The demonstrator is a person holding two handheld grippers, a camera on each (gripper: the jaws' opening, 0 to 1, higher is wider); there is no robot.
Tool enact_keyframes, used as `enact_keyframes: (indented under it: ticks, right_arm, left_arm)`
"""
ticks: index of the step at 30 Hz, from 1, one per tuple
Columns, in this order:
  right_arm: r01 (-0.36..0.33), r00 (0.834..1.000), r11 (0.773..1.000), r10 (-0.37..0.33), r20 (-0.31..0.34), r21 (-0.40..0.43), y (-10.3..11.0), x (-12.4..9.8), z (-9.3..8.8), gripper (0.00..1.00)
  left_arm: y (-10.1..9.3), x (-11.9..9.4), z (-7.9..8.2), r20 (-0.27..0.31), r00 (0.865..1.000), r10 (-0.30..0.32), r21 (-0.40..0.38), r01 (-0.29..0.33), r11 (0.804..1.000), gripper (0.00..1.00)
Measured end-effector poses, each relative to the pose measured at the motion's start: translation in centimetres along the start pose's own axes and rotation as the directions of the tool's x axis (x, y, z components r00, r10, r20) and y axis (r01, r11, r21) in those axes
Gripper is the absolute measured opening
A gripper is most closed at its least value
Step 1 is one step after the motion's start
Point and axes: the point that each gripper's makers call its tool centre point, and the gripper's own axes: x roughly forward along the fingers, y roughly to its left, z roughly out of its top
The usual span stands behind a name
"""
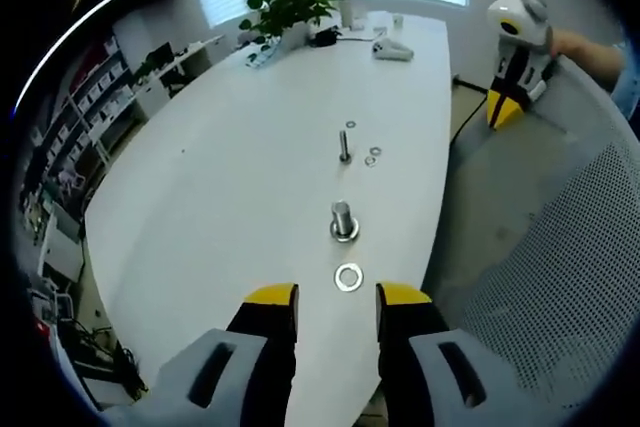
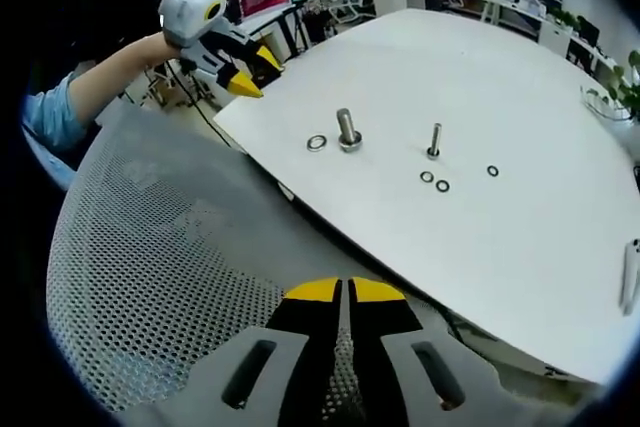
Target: Place the washer onto the threaded stud by aligning its center hole with the stud, sliding it down to the base, and recovering from edge contact or off-axis alignment until the washer reaches the visible bottom stop.
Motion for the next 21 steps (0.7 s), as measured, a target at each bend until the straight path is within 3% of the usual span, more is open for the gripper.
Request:
enact_keyframes:
  ticks: [5, 14, 21]
  right_arm:
    - [0.0, 1.0, 1.0, 0.0, 0.0, -0.002, 0.0, 0.0, 0.0, 0.06]
    - [-0.005, 1.0, 1.0, 0.005, 0.002, -0.001, 0.0, 0.0, 0.0, 0.06]
    - [-0.002, 1.0, 1.0, 0.002, -0.003, 0.004, -0.1, 0.0, 0.0, 0.06]
  left_arm:
    - [-0.1, 0.1, -0.4, -0.027, 1.0, -0.002, 0.034, 0.003, 0.999, 0.29]
    - [0.0, 0.4, -0.9, -0.044, 0.999, -0.009, 0.027, 0.01, 1.0, 0.3]
    - [0.3, 1.6, -2.1, -0.084, 0.996, -0.033, 0.06, 0.038, 0.997, 0.31]
